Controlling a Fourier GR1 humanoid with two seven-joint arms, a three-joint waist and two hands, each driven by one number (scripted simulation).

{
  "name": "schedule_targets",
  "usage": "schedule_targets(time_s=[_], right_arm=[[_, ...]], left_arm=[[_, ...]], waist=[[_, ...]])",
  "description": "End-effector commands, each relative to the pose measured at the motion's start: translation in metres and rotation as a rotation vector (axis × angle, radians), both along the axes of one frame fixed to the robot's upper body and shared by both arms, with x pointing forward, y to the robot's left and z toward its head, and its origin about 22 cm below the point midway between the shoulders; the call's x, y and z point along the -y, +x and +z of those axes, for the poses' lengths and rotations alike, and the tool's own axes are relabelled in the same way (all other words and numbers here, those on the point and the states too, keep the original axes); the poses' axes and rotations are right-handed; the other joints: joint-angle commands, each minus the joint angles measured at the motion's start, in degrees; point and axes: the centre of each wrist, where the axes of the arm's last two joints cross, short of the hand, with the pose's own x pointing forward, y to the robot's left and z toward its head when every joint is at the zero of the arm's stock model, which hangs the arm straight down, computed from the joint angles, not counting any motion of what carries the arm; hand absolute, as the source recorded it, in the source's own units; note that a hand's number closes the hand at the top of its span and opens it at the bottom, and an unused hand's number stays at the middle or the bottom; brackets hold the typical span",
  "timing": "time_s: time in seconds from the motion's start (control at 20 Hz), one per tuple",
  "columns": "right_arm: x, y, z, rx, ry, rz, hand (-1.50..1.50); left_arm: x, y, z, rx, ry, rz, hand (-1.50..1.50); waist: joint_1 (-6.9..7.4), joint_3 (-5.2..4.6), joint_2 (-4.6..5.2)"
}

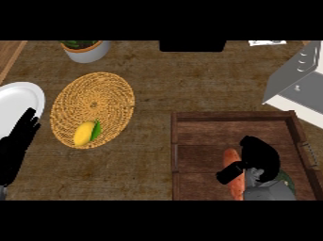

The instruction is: Pick the sweet potato from the tray and place it in the tiered shelf

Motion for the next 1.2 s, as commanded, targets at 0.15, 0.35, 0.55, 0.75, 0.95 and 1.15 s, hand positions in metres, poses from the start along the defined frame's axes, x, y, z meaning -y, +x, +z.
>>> schedule_targets(time_s=[0.15,0.35,0.55,0.75,0.95,1.15], right_arm=[[-0.002,-0.010,-0.011,-0.105,-0.146,-0.038,1.50],[-0.015,0.003,0.007,0.001,-0.166,-0.019,1.50],[0.026,-0.004,0.013,0.229,-0.146,0.152,1.50],[0.065,-0.014,0.054,0.544,-0.053,0.443,1.50],[0.113,-0.027,0.067,0.698,-0.029,0.444,1.50],[0.142,-0.064,0.081,0.814,0.030,0.398,1.50]], left_arm=[[-0.008,-0.013,-0.010,-0.006,-0.007,-0.009,0.00],[0.001,0.005,-0.006,0.006,-0.013,0.004,0.00],[0.009,-0.002,0.004,0.002,-0.010,0.007,0.00],[-0.008,-0.008,-0.010,-0.014,0.000,0.027,0.00],[-0.017,-0.002,-0.003,0.000,-0.011,0.012,0.00],[-0.012,-0.010,0.004,-0.011,-0.012,0.033,0.00]], waist=[[0.00,0.53,0.57],[-0.10,0.56,0.64],[0.12,0.64,0.57],[-1.21,0.79,0.22],[-1.28,0.63,0.51],[-1.21,0.67,0.23]])
